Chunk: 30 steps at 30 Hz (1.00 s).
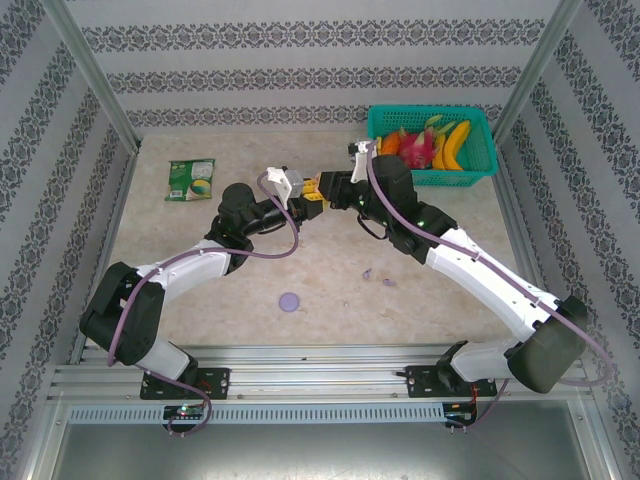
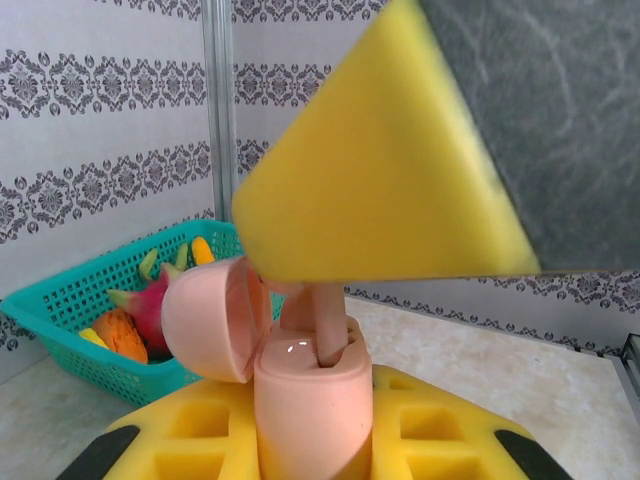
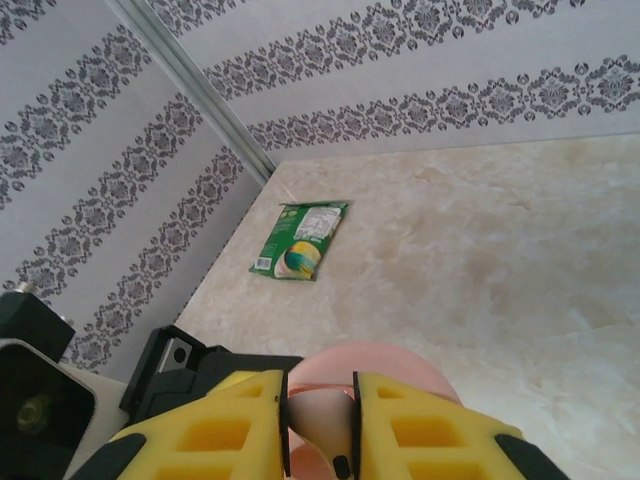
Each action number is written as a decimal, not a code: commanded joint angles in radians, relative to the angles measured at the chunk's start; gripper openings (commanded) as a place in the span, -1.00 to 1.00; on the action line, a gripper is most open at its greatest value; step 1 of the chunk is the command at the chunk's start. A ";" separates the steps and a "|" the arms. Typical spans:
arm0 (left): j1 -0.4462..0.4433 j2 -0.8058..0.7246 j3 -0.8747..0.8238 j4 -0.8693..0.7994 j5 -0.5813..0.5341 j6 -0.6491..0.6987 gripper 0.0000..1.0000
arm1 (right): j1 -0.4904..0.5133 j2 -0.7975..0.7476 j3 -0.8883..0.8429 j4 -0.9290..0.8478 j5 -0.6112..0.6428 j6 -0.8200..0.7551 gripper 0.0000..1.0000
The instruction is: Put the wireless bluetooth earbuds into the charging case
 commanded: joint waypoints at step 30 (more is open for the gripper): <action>-0.014 -0.020 0.029 0.041 -0.009 0.017 -1.00 | -0.014 0.036 -0.031 -0.066 -0.057 -0.048 -0.60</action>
